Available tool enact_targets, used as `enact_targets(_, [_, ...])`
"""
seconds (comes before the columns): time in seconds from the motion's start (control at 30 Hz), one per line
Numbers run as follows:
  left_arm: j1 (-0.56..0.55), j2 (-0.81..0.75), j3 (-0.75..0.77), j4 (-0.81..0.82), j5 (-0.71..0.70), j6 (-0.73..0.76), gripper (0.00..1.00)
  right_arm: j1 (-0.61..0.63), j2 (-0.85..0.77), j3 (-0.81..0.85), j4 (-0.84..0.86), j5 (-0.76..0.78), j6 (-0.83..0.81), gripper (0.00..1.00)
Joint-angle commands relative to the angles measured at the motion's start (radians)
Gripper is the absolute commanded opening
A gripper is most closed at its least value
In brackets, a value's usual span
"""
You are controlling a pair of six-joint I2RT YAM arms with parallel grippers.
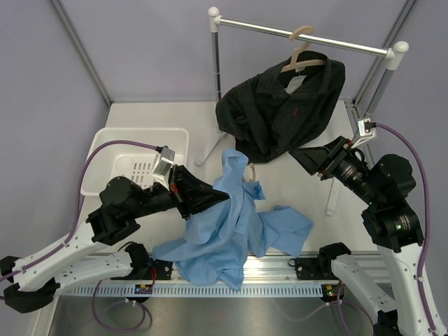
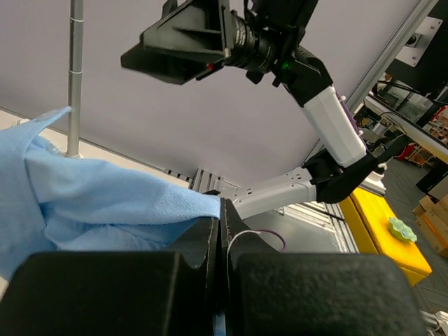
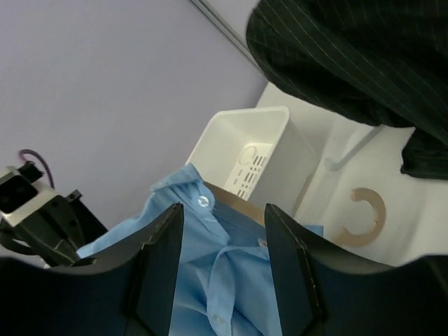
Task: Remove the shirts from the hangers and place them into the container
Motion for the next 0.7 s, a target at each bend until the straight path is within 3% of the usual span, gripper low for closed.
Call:
enact_targets(0.0, [-0.005,0.0,0.055,0.07,0.008,0.002,0.0,-0.003,0.006,-0.072,-0.1,0.05,0.01,0.58])
enact_targets(0.17, [-0.005,0.003,0.069,0.059,0.033,0.003,0.0,-0.003,0.019,-0.321,0.018,0.04,0.102,0.6])
enact_targets(0.3, [-0.005,0.011,0.082,0.058,0.05,-0.003,0.0,-0.003,0.16,-0.483,0.275,-0.041,0.17,0.62])
enact_targets(0.57, [-0.008,0.019,0.104,0.036,0.059,-0.012,0.0,0.0,0.461,-0.529,0.598,-0.129,0.253,0.66])
enact_targets(0.67, [-0.008,0.025,0.107,0.03,0.059,-0.009,0.0,0.009,0.51,-0.521,0.63,-0.143,0.268,0.67])
